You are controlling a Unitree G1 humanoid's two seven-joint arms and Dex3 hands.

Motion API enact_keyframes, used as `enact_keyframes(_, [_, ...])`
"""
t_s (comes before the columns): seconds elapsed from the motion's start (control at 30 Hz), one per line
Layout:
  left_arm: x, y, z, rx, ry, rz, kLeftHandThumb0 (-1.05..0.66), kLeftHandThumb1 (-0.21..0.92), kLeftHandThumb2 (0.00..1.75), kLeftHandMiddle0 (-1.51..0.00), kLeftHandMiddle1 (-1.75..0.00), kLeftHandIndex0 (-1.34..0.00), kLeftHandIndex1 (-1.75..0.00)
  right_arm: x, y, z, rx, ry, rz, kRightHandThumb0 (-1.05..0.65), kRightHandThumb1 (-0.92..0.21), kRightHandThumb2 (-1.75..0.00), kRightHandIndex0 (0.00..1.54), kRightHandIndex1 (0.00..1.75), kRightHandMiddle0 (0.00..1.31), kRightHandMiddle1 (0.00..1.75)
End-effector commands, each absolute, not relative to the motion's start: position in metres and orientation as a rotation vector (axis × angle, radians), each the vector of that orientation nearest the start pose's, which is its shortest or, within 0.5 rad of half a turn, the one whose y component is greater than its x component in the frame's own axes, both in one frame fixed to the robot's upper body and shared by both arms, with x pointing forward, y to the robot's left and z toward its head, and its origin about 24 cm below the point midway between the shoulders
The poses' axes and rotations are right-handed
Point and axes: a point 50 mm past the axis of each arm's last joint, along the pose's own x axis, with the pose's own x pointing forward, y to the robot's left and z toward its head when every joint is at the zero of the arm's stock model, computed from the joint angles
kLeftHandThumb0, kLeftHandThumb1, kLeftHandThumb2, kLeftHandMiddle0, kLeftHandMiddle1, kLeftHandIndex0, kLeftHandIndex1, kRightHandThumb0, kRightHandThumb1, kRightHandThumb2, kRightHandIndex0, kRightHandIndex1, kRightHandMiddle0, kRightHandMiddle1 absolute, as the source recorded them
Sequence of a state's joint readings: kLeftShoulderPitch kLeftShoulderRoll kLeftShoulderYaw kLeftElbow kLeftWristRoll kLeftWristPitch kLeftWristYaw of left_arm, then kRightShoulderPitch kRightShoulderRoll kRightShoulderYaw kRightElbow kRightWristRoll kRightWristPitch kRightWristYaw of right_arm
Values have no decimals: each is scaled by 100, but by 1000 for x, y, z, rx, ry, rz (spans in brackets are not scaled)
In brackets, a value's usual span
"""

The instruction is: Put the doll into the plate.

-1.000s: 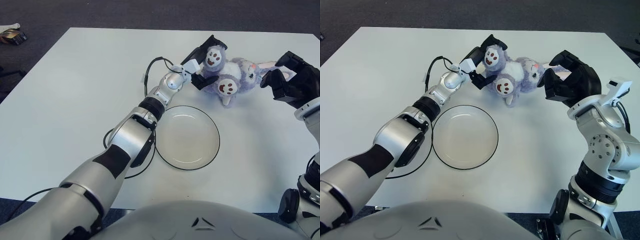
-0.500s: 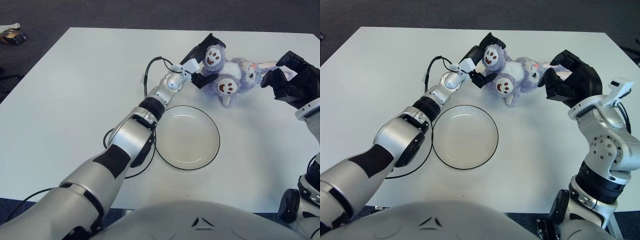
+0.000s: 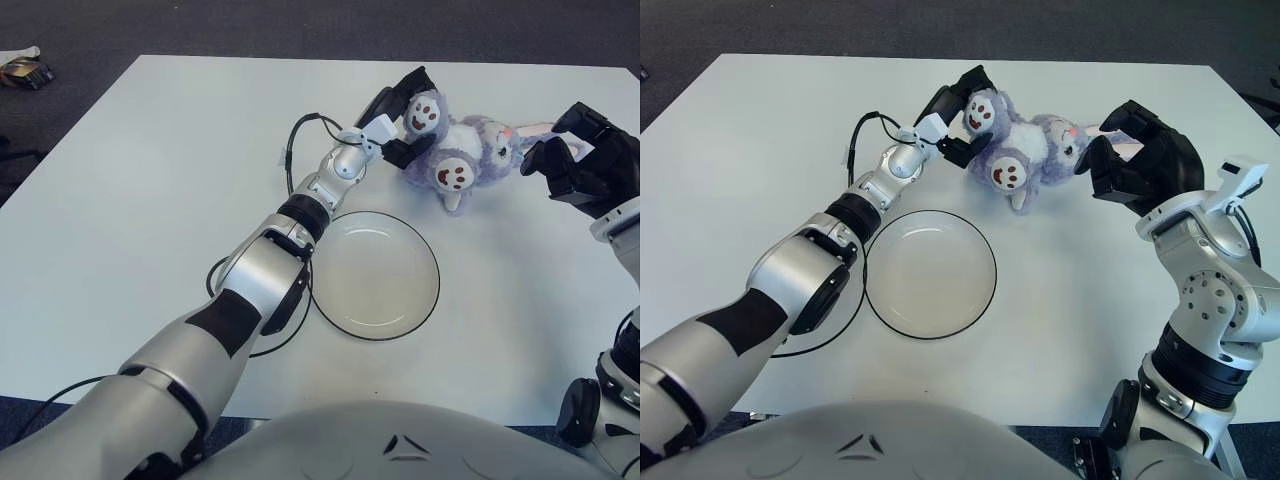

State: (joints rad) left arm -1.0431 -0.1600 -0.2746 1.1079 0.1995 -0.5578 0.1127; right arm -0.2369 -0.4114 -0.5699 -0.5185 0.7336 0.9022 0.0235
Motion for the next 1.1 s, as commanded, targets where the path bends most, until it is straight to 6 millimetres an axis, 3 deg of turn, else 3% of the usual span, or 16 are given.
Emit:
enact_keyframes(0.0, [320, -93, 167, 90, -539, -624, 47, 31, 131, -60, -175, -70, -175, 240, -262, 190, 221, -49, -4, -1, -11, -153, 76, 175, 61, 163])
enact_keyframes(0.1, [321, -92, 166, 78, -521, -613, 47, 31, 132, -61, -175, -71, -175, 239, -262, 190, 209, -49, -18, -1, -10, -153, 76, 175, 62, 162])
enact_keyframes(0.5, [325, -88, 164, 77, -500, -526, 52, 18, 148, -72, -175, -98, -175, 239, -262, 190, 157, -46, -57, -1, -12, -151, 74, 175, 63, 160])
enact_keyframes(1.07, [329, -79, 164, 52, -493, -453, 53, 16, 150, -74, -175, -104, -175, 243, -266, 191, 119, -49, -74, -1, -10, -153, 76, 175, 63, 162])
